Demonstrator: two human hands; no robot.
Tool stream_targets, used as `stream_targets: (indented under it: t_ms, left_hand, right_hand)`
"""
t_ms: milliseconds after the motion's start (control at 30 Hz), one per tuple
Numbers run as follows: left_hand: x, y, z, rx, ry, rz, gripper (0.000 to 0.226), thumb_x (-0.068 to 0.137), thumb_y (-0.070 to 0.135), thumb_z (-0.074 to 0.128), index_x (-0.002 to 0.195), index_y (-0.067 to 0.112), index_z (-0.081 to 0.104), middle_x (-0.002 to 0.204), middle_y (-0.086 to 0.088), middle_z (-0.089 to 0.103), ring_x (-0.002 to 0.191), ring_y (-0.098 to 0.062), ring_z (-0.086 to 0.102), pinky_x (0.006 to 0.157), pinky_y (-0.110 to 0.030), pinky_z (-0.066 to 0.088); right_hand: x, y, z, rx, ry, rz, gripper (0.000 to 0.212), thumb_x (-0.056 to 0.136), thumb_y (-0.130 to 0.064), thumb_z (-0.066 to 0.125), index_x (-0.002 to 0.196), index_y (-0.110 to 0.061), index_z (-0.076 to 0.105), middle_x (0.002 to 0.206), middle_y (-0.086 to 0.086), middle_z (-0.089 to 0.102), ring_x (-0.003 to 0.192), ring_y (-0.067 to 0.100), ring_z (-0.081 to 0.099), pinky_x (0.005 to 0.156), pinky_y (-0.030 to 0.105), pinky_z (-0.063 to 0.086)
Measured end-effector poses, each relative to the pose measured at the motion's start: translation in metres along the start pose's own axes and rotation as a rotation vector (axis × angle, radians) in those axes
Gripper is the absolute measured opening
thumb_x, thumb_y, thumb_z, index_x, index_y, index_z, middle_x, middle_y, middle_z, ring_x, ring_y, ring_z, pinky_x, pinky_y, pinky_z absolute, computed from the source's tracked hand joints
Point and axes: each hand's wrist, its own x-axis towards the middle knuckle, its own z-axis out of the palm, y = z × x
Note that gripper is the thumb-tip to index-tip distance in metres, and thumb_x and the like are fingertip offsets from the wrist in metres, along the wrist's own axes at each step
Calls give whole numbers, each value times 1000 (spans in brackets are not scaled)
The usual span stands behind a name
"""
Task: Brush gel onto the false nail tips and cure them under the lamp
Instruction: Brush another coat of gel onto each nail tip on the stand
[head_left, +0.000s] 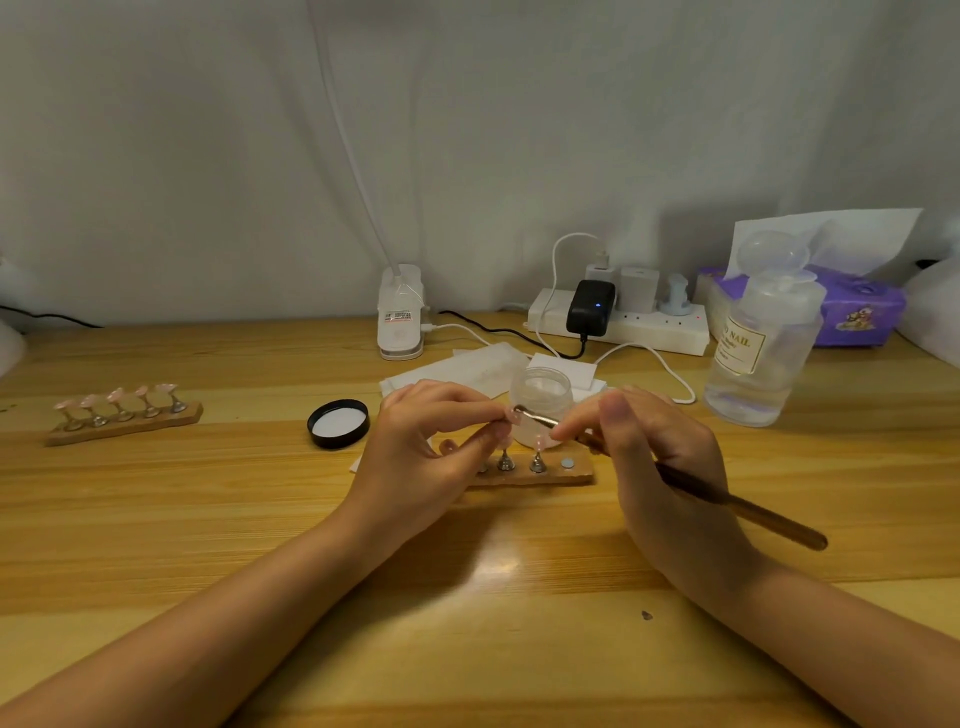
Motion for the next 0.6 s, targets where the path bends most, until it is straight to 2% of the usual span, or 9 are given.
stream_targets:
  t_ms: [100,200,300,400,467,600]
  left_hand:
    - [0,0,0,1,0,5,18,75,15,69,91,25,69,84,14,67,85,-6,59,82,-52,44]
    - [0,1,0,-16,0,5,20,74,25,64,93,24,69,83,14,67,85,-4,58,81,-49,45]
    - [0,1,-1,-12,-11,7,22,74,26,63,95,23,69,83,11,68,85,-4,58,80,-44,46]
    - [0,2,-1,-16,-15,17,21,74,25,63,94,21,69,82,9,69,84,-3,59,78,-38,46]
    - [1,2,-1,-16,-14,29,21,74,25,62,94,22,68,82,10,69,84,-2,59,77,-36,46]
    - [1,2,-1,-6,4,21,22,73,25,63,94,22,68,83,12,68,85,-3,60,79,-44,47]
  right_hand:
    - [1,0,2,-16,-37,-4,43,91,-50,29,77,-27,62,78,-20,61,83,-2,58,79,36,45]
    - [0,0,0,25,-22,47,42,92,-45,34,69,-27,63,70,-18,63,78,2,60,79,39,45]
    - [-2,0,-1,57,17,85,40,89,-39,31,63,-31,61,67,-13,65,73,0,59,76,33,43]
    - [-1,0,-1,52,17,71,38,91,-38,33,69,-28,62,70,-12,65,77,1,60,76,32,45]
    - [0,0,0,24,-9,36,37,93,-43,33,76,-28,62,75,-17,63,81,1,60,76,30,47]
    - [-1,1,0,49,-53,23,45,91,-50,32,72,-26,65,72,-15,64,77,3,61,76,31,46]
